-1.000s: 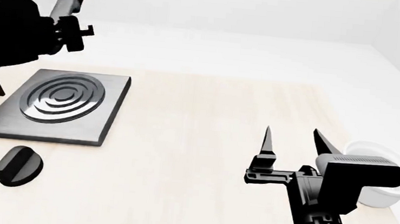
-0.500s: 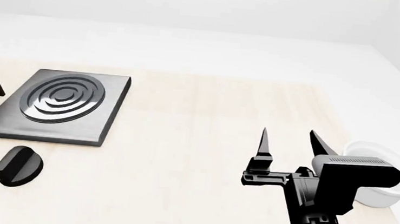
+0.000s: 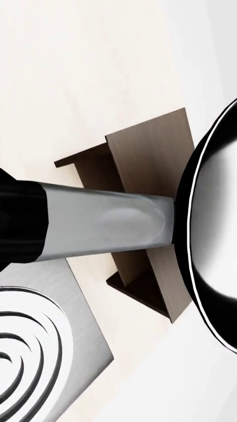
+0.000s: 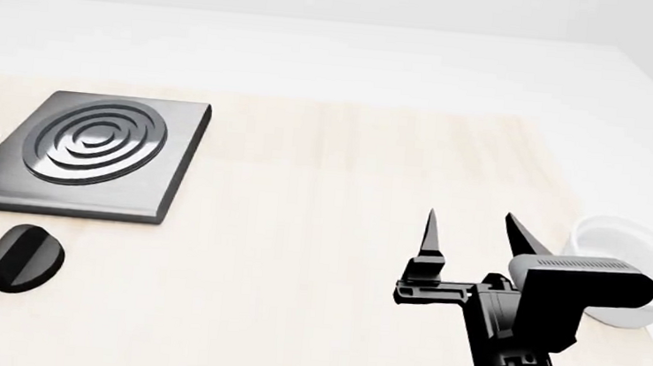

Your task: Put the frying pan on top of the cabinet.

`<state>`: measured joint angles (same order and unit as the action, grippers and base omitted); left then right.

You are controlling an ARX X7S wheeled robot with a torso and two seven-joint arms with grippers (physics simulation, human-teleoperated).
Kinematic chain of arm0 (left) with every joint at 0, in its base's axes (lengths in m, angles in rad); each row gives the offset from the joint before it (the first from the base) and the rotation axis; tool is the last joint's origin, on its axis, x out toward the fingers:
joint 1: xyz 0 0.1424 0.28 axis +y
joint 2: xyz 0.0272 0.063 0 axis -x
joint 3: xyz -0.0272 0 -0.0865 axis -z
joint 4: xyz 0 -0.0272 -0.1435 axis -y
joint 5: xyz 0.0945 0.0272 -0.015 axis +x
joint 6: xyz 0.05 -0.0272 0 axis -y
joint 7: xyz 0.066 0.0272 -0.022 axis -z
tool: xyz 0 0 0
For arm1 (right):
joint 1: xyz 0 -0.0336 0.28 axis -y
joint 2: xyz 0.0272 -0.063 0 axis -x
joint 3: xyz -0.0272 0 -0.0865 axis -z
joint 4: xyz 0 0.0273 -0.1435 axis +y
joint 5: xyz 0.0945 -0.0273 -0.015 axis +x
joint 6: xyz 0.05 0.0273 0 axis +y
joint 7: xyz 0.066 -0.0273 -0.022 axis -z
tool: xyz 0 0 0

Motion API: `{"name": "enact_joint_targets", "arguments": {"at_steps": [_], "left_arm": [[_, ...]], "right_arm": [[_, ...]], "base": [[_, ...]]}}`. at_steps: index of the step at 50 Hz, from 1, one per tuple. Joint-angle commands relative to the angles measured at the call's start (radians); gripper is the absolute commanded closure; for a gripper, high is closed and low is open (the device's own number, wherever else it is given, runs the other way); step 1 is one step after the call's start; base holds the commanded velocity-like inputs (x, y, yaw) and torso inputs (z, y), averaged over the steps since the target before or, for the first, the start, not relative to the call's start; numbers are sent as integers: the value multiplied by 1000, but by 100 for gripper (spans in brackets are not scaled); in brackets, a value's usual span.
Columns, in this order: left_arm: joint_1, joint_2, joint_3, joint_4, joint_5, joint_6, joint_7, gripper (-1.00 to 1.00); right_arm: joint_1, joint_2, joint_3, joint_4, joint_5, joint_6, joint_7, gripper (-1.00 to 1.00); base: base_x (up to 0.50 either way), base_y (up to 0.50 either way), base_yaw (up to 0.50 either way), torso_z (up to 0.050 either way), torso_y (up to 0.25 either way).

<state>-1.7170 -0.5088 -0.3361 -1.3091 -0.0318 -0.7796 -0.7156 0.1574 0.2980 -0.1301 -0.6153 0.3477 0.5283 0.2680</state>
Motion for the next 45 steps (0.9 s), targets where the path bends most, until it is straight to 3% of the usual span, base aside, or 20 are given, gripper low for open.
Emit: {"name": "enact_joint_targets", "arguments": {"at_steps": [1, 11, 27, 28, 33, 45], "left_arm": [[-15, -12, 64, 0, 36, 17, -32, 100], [-10, -14, 58, 0, 31, 21, -31, 100], [-10, -22, 6, 0, 24, 23, -52, 100], [-10, -25, -3, 0, 22, 11, -61, -100], [-11, -22, 15, 0, 36, 30, -36, -100], [-27, -6, 58, 0, 37, 78, 31, -100]], "right_arm": [[-4, 4, -3, -2, 2, -6, 5, -100], [-4, 7, -7, -3, 6, -8, 8, -100], [-9, 14, -7, -10, 11, -10, 16, -100], [-8, 15, -8, -10, 12, -9, 16, -100], [-4, 16, -12, -8, 12, -10, 17, -100], [-4, 21, -20, -13, 12, -14, 21, -100]], "base": [[0, 0, 0, 0, 0], [0, 0, -1, -1, -218], [0, 0, 0, 0, 0], [0, 0, 0, 0, 0], [0, 0, 0, 0, 0], [0, 0, 0, 0, 250]]}}
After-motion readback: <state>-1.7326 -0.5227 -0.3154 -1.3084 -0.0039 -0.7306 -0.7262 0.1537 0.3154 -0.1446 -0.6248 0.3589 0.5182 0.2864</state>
